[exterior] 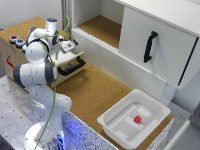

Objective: Place the grasped yellow block inside the left cabinet

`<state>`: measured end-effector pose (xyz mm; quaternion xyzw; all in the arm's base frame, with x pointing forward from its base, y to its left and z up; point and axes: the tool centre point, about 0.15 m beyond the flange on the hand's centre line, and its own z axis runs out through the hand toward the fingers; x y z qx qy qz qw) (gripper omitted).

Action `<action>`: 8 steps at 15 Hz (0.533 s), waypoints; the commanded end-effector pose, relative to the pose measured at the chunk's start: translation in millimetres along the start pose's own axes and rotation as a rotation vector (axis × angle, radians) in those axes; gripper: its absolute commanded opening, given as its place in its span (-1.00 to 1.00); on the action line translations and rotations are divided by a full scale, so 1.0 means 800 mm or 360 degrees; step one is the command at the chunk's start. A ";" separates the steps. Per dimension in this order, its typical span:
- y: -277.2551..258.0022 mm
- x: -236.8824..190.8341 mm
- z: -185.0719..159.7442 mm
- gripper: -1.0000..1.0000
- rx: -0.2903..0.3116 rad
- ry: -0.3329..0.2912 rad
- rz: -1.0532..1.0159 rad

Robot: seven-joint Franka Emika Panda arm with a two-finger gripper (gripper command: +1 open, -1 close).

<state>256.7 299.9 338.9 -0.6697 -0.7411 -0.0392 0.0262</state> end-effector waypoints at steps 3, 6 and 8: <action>0.006 0.012 0.039 -1.00 -0.0096 0.0030 0.0073; 0.010 0.019 0.039 -1.00 -0.0127 -0.0002 0.0087; 0.013 0.021 0.041 -1.00 -0.0135 -0.0033 0.0105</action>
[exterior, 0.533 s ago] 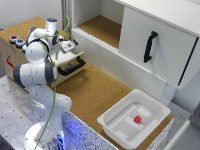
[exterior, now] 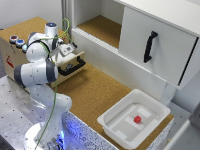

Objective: Place the grasped yellow block inside the left cabinet

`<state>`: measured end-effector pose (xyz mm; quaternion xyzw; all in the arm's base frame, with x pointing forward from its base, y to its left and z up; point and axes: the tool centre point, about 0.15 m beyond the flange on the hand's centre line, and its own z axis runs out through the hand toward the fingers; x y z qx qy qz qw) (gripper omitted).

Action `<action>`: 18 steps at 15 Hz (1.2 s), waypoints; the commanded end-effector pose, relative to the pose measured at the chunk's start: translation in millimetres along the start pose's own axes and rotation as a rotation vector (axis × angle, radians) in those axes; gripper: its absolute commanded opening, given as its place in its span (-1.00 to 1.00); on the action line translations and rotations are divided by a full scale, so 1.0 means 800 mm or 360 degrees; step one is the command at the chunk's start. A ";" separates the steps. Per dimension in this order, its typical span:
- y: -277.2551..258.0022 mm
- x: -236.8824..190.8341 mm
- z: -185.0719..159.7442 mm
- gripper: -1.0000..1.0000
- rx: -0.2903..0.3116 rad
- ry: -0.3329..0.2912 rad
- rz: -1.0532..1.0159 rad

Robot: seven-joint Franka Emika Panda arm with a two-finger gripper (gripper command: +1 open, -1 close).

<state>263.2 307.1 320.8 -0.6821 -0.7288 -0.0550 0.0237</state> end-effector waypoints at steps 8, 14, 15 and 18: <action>0.030 0.018 0.001 -1.00 -0.0109 -0.0136 0.0211; 0.095 0.025 -0.071 -1.00 -0.0105 -0.0089 0.0459; 0.108 0.029 -0.085 -1.00 -0.0127 -0.0083 0.0478; 0.165 0.034 -0.123 -1.00 -0.0155 -0.0078 0.0626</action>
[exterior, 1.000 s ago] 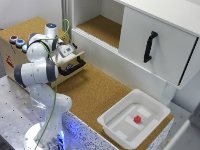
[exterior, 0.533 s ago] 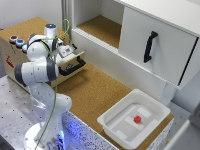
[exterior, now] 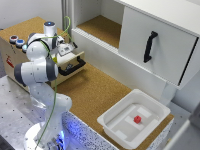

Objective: Place the grasped yellow block inside the left cabinet

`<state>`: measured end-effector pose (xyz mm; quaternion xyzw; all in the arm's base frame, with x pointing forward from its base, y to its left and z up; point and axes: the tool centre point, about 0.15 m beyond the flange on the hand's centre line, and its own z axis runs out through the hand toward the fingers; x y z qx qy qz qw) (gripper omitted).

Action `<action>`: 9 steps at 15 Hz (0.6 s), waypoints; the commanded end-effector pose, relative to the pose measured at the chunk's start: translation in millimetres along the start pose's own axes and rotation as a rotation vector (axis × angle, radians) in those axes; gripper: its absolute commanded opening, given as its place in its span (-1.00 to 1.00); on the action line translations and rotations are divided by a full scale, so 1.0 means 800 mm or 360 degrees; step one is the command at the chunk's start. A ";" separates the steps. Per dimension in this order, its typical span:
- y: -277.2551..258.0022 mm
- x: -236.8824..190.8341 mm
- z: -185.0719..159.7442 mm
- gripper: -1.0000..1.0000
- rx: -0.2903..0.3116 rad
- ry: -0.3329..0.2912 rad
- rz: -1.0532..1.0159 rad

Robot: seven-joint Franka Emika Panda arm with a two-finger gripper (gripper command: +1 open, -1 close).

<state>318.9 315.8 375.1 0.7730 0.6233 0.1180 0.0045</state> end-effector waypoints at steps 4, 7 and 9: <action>0.185 0.062 -0.078 -1.00 0.0015 -0.0088 0.0537; 0.255 0.077 -0.096 -1.00 -0.0123 -0.0175 0.0805; 0.291 0.077 -0.106 -1.00 -0.0191 -0.0200 0.0986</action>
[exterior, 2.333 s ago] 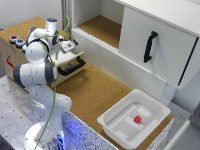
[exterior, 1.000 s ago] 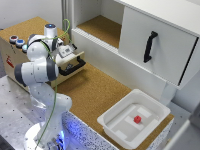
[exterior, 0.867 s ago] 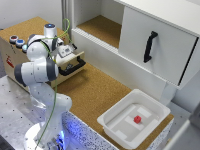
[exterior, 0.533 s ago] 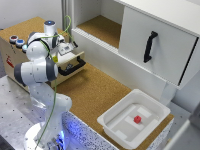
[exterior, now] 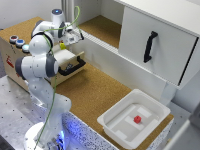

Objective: Place the grasped yellow block inside the left cabinet

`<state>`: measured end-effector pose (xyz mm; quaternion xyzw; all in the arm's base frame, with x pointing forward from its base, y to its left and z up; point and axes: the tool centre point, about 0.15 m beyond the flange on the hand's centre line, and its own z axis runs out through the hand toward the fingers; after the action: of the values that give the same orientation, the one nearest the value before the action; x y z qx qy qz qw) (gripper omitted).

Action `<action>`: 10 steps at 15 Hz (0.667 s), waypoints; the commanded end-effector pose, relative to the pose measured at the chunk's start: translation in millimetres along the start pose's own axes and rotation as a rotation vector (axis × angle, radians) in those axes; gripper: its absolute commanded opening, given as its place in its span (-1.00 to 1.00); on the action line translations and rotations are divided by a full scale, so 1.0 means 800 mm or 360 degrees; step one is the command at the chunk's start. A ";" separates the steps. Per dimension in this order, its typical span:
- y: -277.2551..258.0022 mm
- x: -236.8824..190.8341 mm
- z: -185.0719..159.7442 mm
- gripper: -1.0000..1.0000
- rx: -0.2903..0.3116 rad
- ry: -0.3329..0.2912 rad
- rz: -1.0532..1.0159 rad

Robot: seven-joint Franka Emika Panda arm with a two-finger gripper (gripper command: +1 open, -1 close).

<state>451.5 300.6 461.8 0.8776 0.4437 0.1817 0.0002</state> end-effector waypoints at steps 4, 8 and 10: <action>0.139 0.103 -0.026 -1.00 -0.0217 -0.0246 0.0648; 0.181 0.100 -0.008 -1.00 -0.0311 -0.0147 0.0984; 0.204 0.102 0.003 -1.00 -0.0374 -0.0037 0.1138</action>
<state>566.0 269.1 510.9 0.9598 0.1833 0.2119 0.0174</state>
